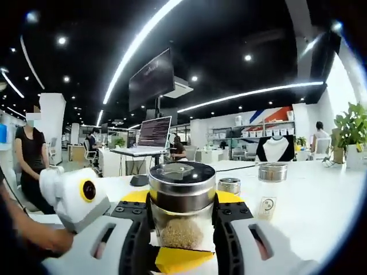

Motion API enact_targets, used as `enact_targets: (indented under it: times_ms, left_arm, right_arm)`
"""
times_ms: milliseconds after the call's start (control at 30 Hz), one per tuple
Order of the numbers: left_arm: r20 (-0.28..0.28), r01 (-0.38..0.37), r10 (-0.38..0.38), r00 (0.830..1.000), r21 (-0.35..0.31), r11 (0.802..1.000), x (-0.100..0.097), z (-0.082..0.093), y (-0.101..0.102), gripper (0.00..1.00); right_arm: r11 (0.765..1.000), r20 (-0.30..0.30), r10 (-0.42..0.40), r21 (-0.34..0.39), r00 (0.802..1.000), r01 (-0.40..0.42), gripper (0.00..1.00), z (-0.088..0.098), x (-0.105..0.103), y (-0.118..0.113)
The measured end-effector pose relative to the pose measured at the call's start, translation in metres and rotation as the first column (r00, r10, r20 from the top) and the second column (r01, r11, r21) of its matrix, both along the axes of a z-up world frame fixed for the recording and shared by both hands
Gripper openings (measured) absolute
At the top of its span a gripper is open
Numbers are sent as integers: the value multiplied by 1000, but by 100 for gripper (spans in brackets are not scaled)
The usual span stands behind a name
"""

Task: Rotate the seasoning bottle until the label or dispensing opening points toward the visible target arrow and the bottle remains upright within the marked orientation range

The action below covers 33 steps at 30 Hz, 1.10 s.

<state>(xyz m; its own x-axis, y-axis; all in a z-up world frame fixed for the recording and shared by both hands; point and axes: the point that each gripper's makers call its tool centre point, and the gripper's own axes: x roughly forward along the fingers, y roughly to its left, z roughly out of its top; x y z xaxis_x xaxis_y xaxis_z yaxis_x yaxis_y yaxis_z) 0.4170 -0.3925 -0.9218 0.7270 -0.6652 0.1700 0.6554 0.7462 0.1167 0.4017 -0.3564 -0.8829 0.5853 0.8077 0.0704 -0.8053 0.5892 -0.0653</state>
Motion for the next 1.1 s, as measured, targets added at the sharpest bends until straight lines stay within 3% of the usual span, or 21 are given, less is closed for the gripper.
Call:
enact_targets:
  times_ms: [67,167,233,333,400,500,567,633,900,1000,1100]
  left_arm:
    - [-9,77,-78,997,-47,996,-6,5,-4,46]
    - [-63,167,-177,982,-136,977,-11,8,-7,50]
    - [-90,193,-208,974,-148,970,-12,7,-10,52]
    - [-108,181,-191,976,-94,979,-13,0,-16,50]
    - [-96,153,-161,982,-82,985,-14,-1,-16,48]
    - [-60,70,-75,995,-84,994,-12,5,-12,46]
    - [-83,36,-44,996,-96,995,-10,3,-11,46]
    - [-88,-23,17,996,-70,997,-5,-2,-7,46]
    - [-22,-190,190,982,18,982,1,-8,6,46]
    - [-27,-225,226,974,37,974,6,-10,9,46]
    - [-43,-238,239,970,18,971,7,-9,12,45]
  right_arm:
    - [995,10,76,59,997,-76,39,9,-7,-2]
    - [971,-40,171,177,984,-162,39,19,-15,-11]
    - [969,-25,179,177,984,-172,39,20,-17,-14]
    - [973,-19,184,142,983,-180,39,15,-19,-12]
    - [975,-32,168,155,985,-161,40,12,-18,-13]
    - [959,-98,124,266,987,-94,40,14,-9,-18]
    - [958,-116,81,284,990,-46,39,12,-5,-19]
    - [966,-147,36,259,989,3,39,5,-3,-18]
    - [985,-144,-49,157,988,72,39,-1,-2,-5]
    - [992,-105,-91,83,990,100,39,-2,-1,2]
    - [990,-85,-113,71,990,119,39,0,1,7]
